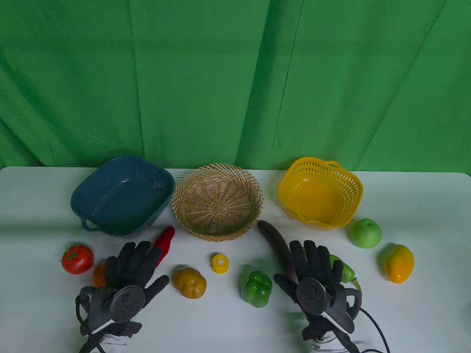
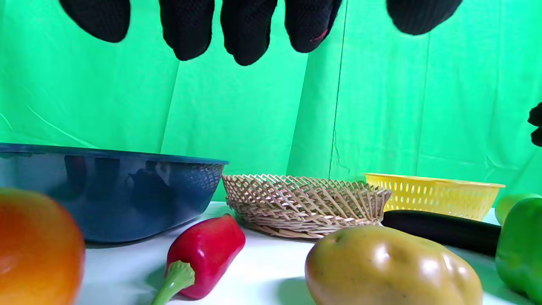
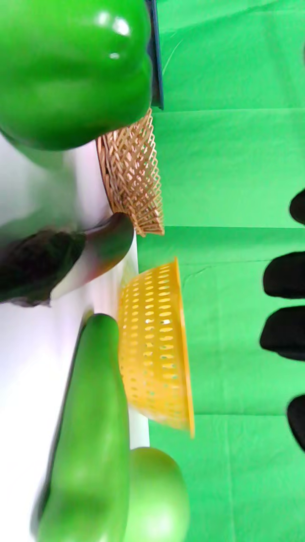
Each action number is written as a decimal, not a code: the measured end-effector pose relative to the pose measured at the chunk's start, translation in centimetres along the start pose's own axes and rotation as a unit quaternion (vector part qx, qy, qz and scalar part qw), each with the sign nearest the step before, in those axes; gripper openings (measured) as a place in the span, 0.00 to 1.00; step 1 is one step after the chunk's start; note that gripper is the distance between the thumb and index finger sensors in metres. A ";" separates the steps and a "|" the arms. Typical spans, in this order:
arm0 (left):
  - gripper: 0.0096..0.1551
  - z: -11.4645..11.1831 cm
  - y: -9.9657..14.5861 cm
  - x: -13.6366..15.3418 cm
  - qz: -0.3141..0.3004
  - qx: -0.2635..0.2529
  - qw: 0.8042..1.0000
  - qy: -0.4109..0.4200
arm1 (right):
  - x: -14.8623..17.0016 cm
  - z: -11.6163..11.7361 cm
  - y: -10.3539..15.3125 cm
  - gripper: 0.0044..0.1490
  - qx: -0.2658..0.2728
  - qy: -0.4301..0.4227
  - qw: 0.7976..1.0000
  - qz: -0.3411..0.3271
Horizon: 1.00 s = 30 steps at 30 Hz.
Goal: Place 10 objects into 3 containers, with green background
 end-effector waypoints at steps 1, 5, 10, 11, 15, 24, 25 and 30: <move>0.43 0.0 0.0 0.0 0.000 0.001 1.000 0.000 | 0.0 0.0 0.0 0.56 0.001 0.000 1.000 0.000; 0.43 0.1 0.0 0.0 -0.001 0.000 1.000 0.000 | 0.0 0.0 0.0 0.56 0.002 -0.002 1.000 -0.001; 0.43 0.5 0.1 0.4 0.007 -0.011 1.000 -0.001 | 0.0 0.0 0.0 0.56 0.001 -0.002 1.000 -0.001; 0.43 0.6 0.2 0.5 0.009 -0.014 1.000 0.000 | 0.0 0.0 0.0 0.56 0.001 -0.002 1.000 -0.001; 0.43 0.9 0.2 1.2 0.022 -0.024 0.999 0.001 | -0.1 -0.2 0.1 0.56 0.002 -0.007 1.000 -0.002; 0.42 0.2 0.9 7.0 0.114 -0.024 0.993 0.028 | 0.1 0.0 -0.1 0.55 -0.001 -0.010 1.000 -0.001; 0.42 -0.2 1.1 8.0 0.127 -0.019 0.992 0.020 | 0.1 0.1 -0.1 0.55 -0.003 -0.008 1.000 -0.001; 0.41 -1.3 1.6 11.9 0.187 -0.005 0.982 0.019 | -0.1 0.2 -0.1 0.55 -0.007 -0.003 1.000 -0.001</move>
Point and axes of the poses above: the tracker on the back of each hand, its own x axis roughly to the little-finger side, its own y axis roughly from the fingertips to the wrist, z = x × y, the point moved 4 cm from there along -y, roughly from the wrist to the fingertips, and after that the axes turned 8 degrees about -y, right-handed, at the moved point
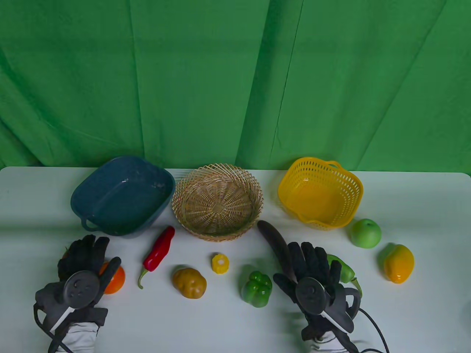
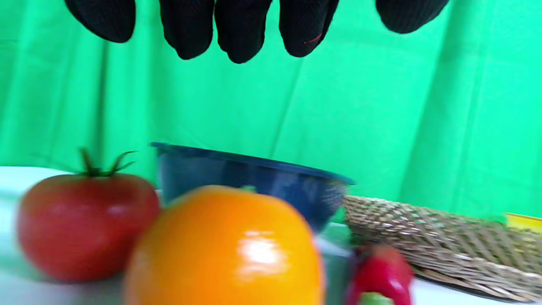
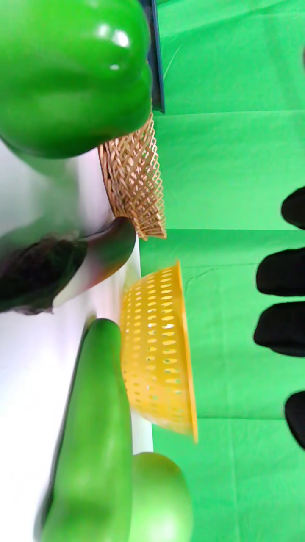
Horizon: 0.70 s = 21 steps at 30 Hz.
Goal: Place 10 objects into 3 containers, with green background
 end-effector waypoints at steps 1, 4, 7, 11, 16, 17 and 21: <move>0.41 -0.3 -0.2 0.8 0.014 0.008 1.000 0.001 | 0.0 0.0 0.0 0.55 0.000 0.000 1.000 0.000; 0.42 -1.0 -0.8 2.5 0.045 0.028 0.999 0.006 | -0.1 0.0 0.0 0.55 -0.001 0.001 1.000 0.000; 0.43 -2.2 -1.6 4.2 0.081 0.053 0.995 0.026 | 0.0 -0.1 0.0 0.55 0.000 0.003 1.000 0.003; 0.44 -4.8 -2.4 5.6 0.117 0.099 0.987 0.050 | 0.2 -0.2 0.1 0.54 0.000 0.004 1.000 0.010; 0.49 -7.0 -3.3 6.8 0.135 0.128 0.981 0.060 | 0.5 -0.2 0.0 0.54 -0.002 0.005 1.000 0.018; 0.51 -7.3 -3.5 6.9 0.138 0.135 0.979 0.064 | 0.6 -0.1 0.0 0.54 -0.003 0.005 1.000 0.020; 0.53 -8.5 -4.2 7.6 0.148 0.166 0.973 0.068 | 1.0 0.0 -0.2 0.54 -0.008 0.005 1.000 0.027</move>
Point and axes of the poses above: the tracker on the back of each hand, its own x axis roughly to the little-finger side, its own y axis roughly from the fingertips to the wrist, z = x × y, the point moved 4 cm from there along -y, roughly from the wrist to the fingertips, and after that the axes turned 8 degrees about -y, right-handed, at the moved point
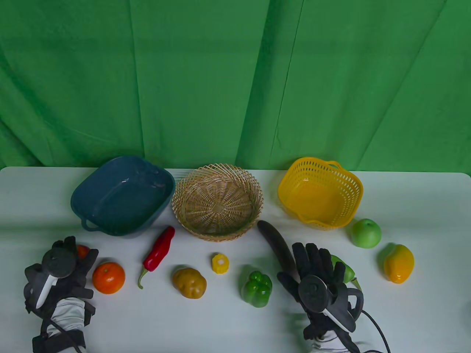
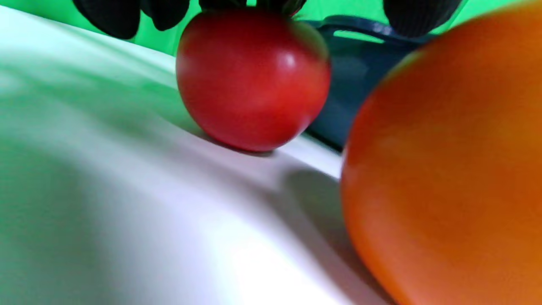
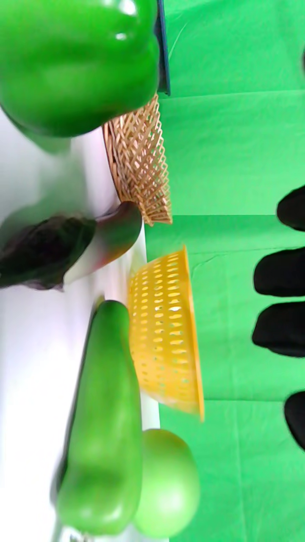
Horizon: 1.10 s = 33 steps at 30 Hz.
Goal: Place 10 objects into 3 containers, with green background
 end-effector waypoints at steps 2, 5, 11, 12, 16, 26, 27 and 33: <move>0.51 -0.2 -0.5 0.2 0.002 0.003 1.000 0.006 | 0.2 0.1 -0.1 0.54 -0.006 0.004 1.000 0.003; 0.51 -0.5 -1.0 0.3 0.001 0.008 1.000 0.006 | 0.4 -0.1 -0.1 0.54 -0.007 0.002 1.000 0.008; 0.50 -0.5 -1.9 -0.4 0.003 0.024 0.999 -0.042 | 0.3 0.0 -0.2 0.54 -0.009 0.003 1.000 0.008; 0.49 -0.5 -2.2 -0.5 0.002 0.028 0.998 -0.057 | 0.3 0.1 -0.2 0.54 -0.010 0.005 1.000 0.008; 0.49 -0.4 -2.7 -0.9 0.000 0.015 0.998 -0.066 | 0.6 -0.1 -0.2 0.54 -0.010 0.005 1.000 0.013; 0.49 1.0 -2.1 -1.8 -0.004 0.003 0.997 -0.071 | 0.6 -0.2 -0.2 0.54 -0.007 0.008 1.000 0.014; 0.49 1.3 -1.9 -1.8 -0.003 0.000 0.997 -0.072 | 0.6 -0.2 -0.2 0.54 -0.007 0.005 1.000 0.012; 0.49 3.2 -0.1 -2.0 -0.003 -0.022 0.998 -0.066 | 0.4 -0.1 -0.2 0.54 -0.011 0.002 1.000 0.007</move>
Point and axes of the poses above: the tracker on the back of each hand, its own x axis roughly to the little-finger side, its own y axis roughly from the fingertips to the wrist, z = x × y, the point moved 4 cm from there along -y, roughly from the wrist to the fingertips, and after that the axes turned 8 degrees about -y, right-handed, at the moved point
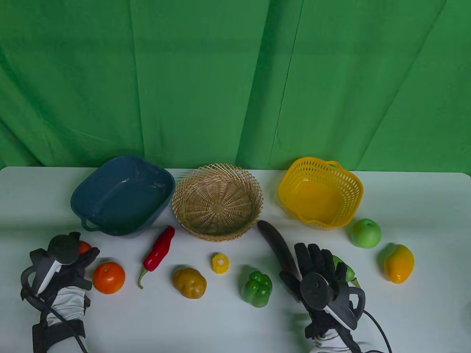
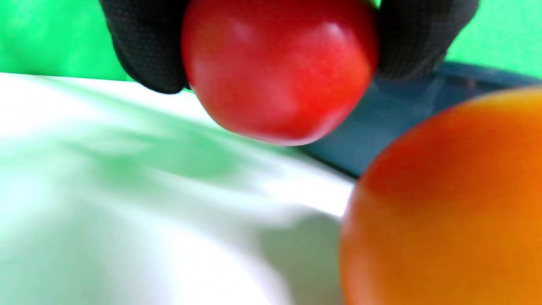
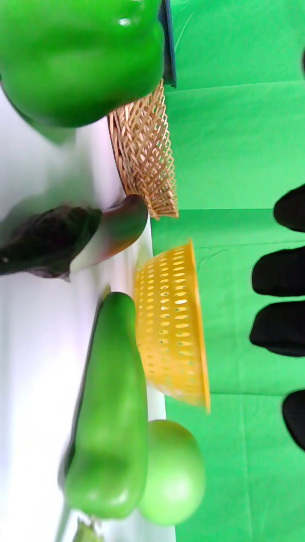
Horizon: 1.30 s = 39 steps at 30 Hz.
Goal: Place 10 objects into 3 containers, with green background
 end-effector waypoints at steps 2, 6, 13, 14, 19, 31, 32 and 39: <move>0.49 0.6 0.3 -0.2 -0.004 -0.010 1.000 0.006 | -0.1 0.0 0.0 0.54 -0.001 -0.005 1.000 -0.003; 0.49 1.6 0.6 -0.9 -0.012 -0.027 0.999 0.015 | -0.2 0.1 0.0 0.53 -0.001 -0.007 1.000 -0.007; 0.49 3.6 0.5 -2.7 -0.041 -0.063 0.997 0.025 | -0.4 0.2 0.0 0.53 -0.001 -0.006 1.000 -0.009; 0.49 4.0 0.6 -3.0 -0.046 -0.070 0.996 0.022 | -0.4 0.2 0.0 0.53 -0.001 -0.005 1.000 -0.009; 0.49 5.6 0.3 -4.6 -0.061 -0.088 0.994 0.013 | -0.5 0.2 0.0 0.53 -0.002 -0.002 1.000 -0.008; 0.49 6.0 -1.5 -10.2 -0.089 -0.091 0.992 -0.022 | -0.2 -0.1 -0.1 0.53 0.005 -0.004 1.000 -0.004; 0.49 5.7 -1.8 -10.7 -0.086 -0.082 0.993 -0.026 | -0.2 -0.1 -0.1 0.53 0.005 -0.005 1.000 -0.004; 0.49 4.4 -2.9 -12.9 -0.083 -0.068 0.992 -0.065 | 0.0 -0.3 -0.1 0.53 0.006 -0.005 1.000 0.000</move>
Point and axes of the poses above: the tracker on the back of each hand, its own x axis roughly to the little-finger side, its own y axis roughly from the fingertips to the wrist, z = x × y, the point moved 4 cm from there along -y, roughly from the wrist to the fingertips, and after that the axes turned 8 degrees about -y, right-handed, at the moved point
